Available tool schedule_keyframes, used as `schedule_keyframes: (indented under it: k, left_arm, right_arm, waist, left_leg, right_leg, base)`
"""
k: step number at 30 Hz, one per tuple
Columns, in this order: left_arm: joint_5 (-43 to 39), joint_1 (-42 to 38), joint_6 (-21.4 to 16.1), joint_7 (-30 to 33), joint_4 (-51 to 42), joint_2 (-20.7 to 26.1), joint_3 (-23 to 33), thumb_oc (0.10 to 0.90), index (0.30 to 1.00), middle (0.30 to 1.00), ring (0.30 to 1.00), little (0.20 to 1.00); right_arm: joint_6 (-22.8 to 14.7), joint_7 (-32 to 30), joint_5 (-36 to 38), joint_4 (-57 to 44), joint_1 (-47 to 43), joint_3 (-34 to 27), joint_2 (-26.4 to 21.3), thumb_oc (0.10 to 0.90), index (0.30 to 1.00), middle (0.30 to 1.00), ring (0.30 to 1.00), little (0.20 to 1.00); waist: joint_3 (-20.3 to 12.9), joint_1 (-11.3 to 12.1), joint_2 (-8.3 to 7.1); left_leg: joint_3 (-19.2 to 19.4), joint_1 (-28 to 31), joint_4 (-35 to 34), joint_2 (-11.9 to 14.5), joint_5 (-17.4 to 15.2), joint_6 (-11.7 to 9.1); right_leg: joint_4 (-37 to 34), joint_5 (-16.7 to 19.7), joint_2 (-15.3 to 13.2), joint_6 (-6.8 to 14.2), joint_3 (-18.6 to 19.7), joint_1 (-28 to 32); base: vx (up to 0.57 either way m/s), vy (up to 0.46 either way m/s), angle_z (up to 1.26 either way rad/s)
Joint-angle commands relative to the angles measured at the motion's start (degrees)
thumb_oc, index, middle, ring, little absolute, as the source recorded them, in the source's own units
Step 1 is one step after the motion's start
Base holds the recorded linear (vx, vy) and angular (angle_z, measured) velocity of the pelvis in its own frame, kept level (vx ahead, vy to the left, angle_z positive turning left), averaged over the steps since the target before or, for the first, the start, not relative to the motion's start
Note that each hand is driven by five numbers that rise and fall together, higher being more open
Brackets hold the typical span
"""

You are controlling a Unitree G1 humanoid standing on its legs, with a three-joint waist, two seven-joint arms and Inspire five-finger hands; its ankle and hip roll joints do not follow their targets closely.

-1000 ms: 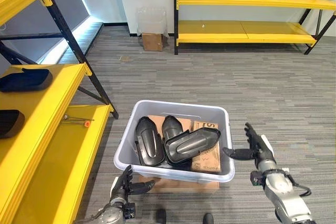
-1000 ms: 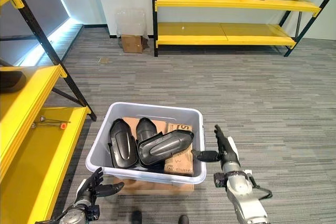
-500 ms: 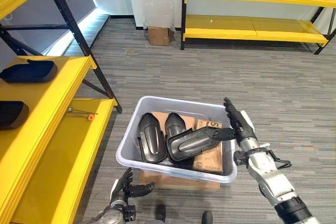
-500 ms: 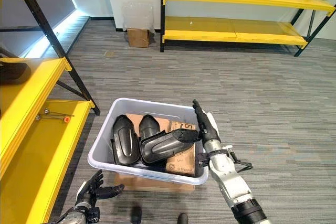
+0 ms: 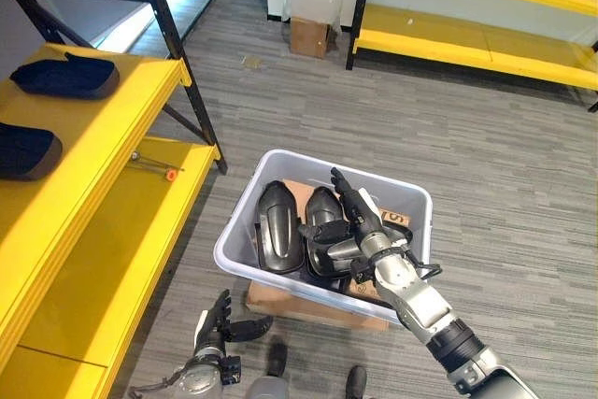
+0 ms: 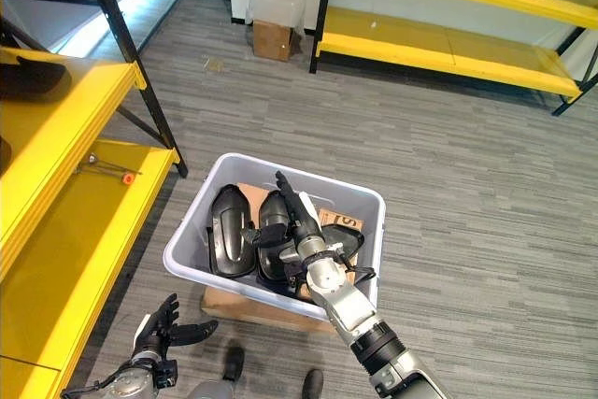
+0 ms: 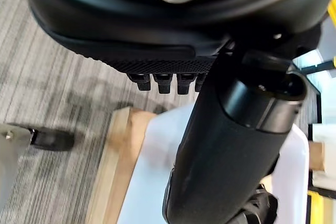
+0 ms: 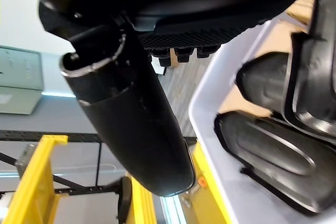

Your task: Move parts from the plastic box to the shelf.

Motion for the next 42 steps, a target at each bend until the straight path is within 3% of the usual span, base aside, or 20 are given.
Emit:
schedule_keyframes:
  k: [1,14,29,42]
  left_arm:
    - [-0.32,-2.35,-3.97,1.62,-3.3,2.38,-0.64,0.9,1.0,1.0,1.0,1.0]
    - [-1.04,-4.65,-5.07,3.84,-2.88,3.75,-1.84,0.9,1.0,1.0,1.0,1.0]
    - [-2.54,-8.06,-8.23,7.69,-2.29,3.23,-3.28,0.9,1.0,1.0,1.0,1.0]
    - [-1.34,-9.56,-8.63,8.62,-1.37,1.82,-4.32,0.9,1.0,1.0,1.0,1.0]
  right_arm:
    - [-3.59,-2.58,0.26,-1.99,-7.57,-0.02,-0.25,0.9,1.0,1.0,1.0,1.0]
    - [-3.6,-4.65,0.82,0.46,-9.36,2.05,1.66,0.9,1.0,1.0,1.0,1.0]
    - [-2.8,-10.22,-11.4,2.19,-18.62,0.73,-0.76,0.9,1.0,1.0,1.0,1.0]
    - [-1.84,-9.51,-18.63,2.14,-9.66,-0.51,-4.13,0.9,1.0,1.0,1.0,1.0]
  waist:
    - [0.02,0.19,1.49]
    - [3.94,0.96,1.51]
    - [9.7,2.2,1.37]
    - [12.48,-0.04,1.24]
  left_leg:
    - [-0.7,0.55,0.4,3.37,-2.25,-0.49]
    - [-1.74,-5.03,2.47,2.41,-1.57,-0.21]
    - [-2.57,-12.11,4.6,1.62,-0.58,0.01]
    - [-1.58,-12.82,4.78,2.03,-0.42,-0.02]
  right_leg:
    - [-0.05,-2.21,-3.98,4.84,-0.89,-0.91]
    - [-0.05,-0.76,-4.67,4.86,-1.81,-4.73]
    - [0.2,0.77,-5.58,4.92,-2.9,-9.98]
    - [1.27,0.72,-5.4,5.06,-2.21,-11.9]
  base:
    - [-0.03,0.012,0.07]
    - [-0.05,0.015,0.03]
    - [-0.03,0.02,0.06]
    - [0.0,0.002,-0.03]
